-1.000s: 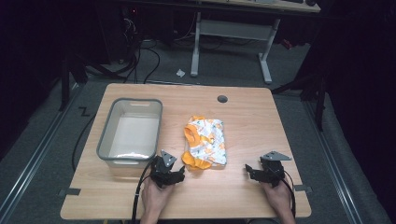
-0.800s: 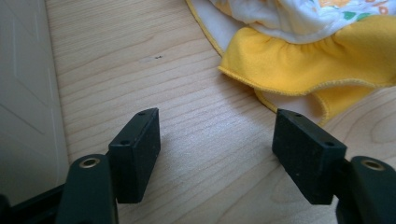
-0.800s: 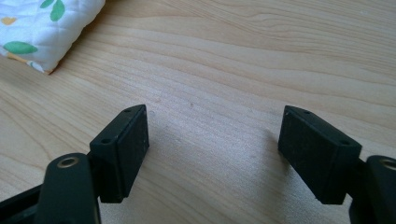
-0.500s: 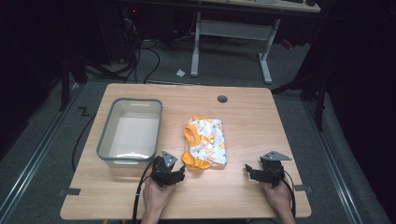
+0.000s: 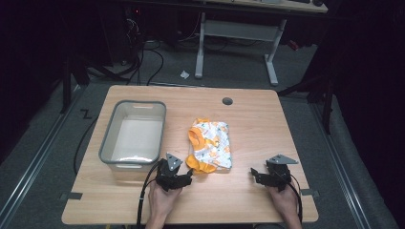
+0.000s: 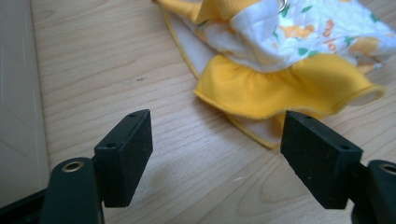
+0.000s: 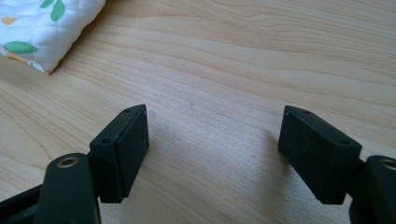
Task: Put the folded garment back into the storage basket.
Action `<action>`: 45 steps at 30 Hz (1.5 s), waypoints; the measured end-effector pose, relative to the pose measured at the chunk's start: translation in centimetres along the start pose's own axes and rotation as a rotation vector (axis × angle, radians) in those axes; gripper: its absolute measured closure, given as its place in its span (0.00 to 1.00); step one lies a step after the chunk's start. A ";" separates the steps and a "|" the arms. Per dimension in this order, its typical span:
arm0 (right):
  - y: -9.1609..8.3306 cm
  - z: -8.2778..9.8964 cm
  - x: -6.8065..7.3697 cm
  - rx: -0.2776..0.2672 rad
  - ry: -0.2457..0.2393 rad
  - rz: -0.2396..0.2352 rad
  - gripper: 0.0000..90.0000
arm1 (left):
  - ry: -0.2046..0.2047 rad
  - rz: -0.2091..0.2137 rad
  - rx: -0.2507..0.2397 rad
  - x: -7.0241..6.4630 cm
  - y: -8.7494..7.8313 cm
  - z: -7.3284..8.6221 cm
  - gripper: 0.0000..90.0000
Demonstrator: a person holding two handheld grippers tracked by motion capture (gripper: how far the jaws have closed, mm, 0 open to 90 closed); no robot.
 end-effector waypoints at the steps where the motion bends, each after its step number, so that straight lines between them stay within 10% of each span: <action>1: 0.0 0.0 0.0 0.000 0.000 0.000 0.28 | -0.001 0.008 -0.001 -0.1 0.0 -0.2 0.27; 34: 0.0 0.0 0.0 0.002 -0.002 -0.001 0.28 | -0.024 0.038 0.033 0.0 4.4 -7.8 0.23; 45: 0.0 0.0 0.0 0.001 -0.003 -0.001 0.28 | -0.060 -0.002 0.090 1.3 6.9 -7.3 0.23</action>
Point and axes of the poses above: each handheld gripper's, and its own axes: y roughly forward along the jaws, z roughly out of its underside, x roughly to its left, the point moved 10 cm from there along y, roughly forward along the jaws, and after that the axes turned 10 degrees about y, right-handed, at the moved point
